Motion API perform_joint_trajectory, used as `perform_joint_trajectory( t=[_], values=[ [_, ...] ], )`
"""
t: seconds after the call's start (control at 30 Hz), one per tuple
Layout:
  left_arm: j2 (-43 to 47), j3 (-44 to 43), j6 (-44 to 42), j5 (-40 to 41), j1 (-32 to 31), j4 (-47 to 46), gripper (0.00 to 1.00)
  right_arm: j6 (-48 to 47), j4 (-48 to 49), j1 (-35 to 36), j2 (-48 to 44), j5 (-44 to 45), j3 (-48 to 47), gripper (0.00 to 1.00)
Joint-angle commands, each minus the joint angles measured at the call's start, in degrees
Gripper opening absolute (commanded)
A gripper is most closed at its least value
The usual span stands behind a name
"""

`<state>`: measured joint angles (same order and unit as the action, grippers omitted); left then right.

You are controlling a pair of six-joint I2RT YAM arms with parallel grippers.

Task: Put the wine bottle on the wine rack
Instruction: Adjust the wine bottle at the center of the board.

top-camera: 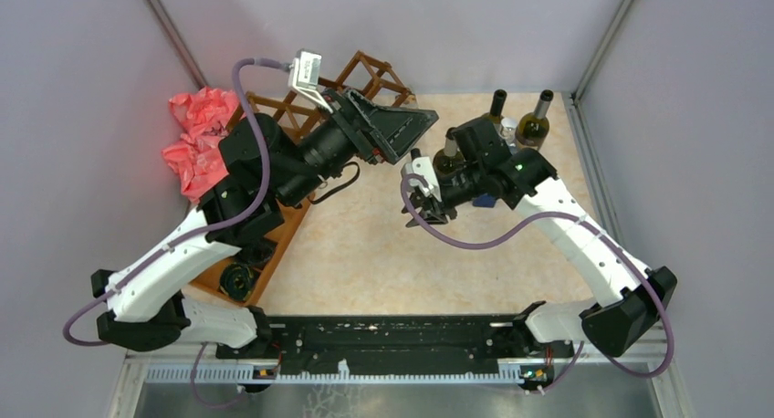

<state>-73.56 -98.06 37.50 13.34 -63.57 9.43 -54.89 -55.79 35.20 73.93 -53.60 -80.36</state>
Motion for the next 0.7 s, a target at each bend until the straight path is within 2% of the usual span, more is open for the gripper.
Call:
perform_joint_trajectory(
  t=[0.0, 0.2, 0.33, 0.4, 0.53, 0.67],
  values=[
    [-0.98, -2.59, -1.82, 2.42, -0.42, 1.1, 0.99, -1.15, 0.41, -1.28, -1.55, -2.74, -0.77, 0.32],
    [-2.95, -5.87, -2.78, 0.78, -0.58, 2.61, 0.99, -0.2, 1.2, -2.71, -2.91, -2.69, -0.22, 0.32],
    [-2.5, -4.73, -5.7, 0.43, -0.68, 3.23, 0.99, -0.26, 0.25, -4.08, -4.3, -3.74, -0.91, 0.32],
    [0.22, -0.13, -9.5, 2.01, -0.61, 1.64, 0.99, -0.3, -0.13, -5.55, -5.12, -5.44, -0.9, 0.32],
    [10.82, 16.18, -22.21, 1.88, -0.52, -8.0, 0.99, -0.82, -0.64, -7.55, -8.41, -7.52, 0.32, 0.34],
    [19.05, 24.91, -28.05, 4.07, -0.05, -7.89, 0.99, -2.36, -3.08, -8.7, -11.13, -7.37, 1.2, 0.37]
  ],
)
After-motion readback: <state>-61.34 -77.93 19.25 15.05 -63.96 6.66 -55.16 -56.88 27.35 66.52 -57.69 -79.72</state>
